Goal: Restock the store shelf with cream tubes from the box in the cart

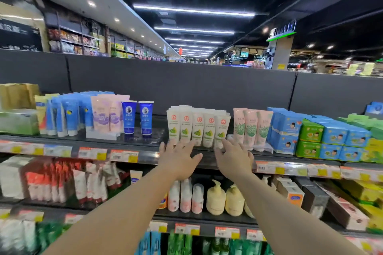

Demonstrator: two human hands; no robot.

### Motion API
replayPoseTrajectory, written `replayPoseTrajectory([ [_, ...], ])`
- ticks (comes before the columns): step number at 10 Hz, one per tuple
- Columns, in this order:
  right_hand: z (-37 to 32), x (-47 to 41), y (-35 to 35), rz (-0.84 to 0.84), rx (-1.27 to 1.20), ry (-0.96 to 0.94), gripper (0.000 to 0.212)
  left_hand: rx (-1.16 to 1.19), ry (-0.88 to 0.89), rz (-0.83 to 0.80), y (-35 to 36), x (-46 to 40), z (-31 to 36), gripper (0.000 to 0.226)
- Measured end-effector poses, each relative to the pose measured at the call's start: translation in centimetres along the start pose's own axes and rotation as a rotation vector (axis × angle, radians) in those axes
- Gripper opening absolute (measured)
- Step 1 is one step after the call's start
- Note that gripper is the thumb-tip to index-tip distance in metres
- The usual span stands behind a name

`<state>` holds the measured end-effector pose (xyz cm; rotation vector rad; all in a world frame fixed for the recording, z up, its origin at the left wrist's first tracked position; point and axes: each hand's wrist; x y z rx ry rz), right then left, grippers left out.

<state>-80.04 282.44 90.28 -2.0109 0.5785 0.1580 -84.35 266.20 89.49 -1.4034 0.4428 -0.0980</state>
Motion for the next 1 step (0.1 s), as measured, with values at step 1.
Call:
replayPoseTrajectory([
  [1, -4.2, 2.57, 0.53, -0.004, 0.002, -0.08, 0.05, -0.033, -0.062, -0.056, -2.08, 3.06, -3.9, 0.066],
])
Point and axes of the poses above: each hand's wrist, its own x-axis away from the middle knuckle, its own y-axis out of the palm, z = x × y, and after that the axes turned 6 degrees about -x, right-handed
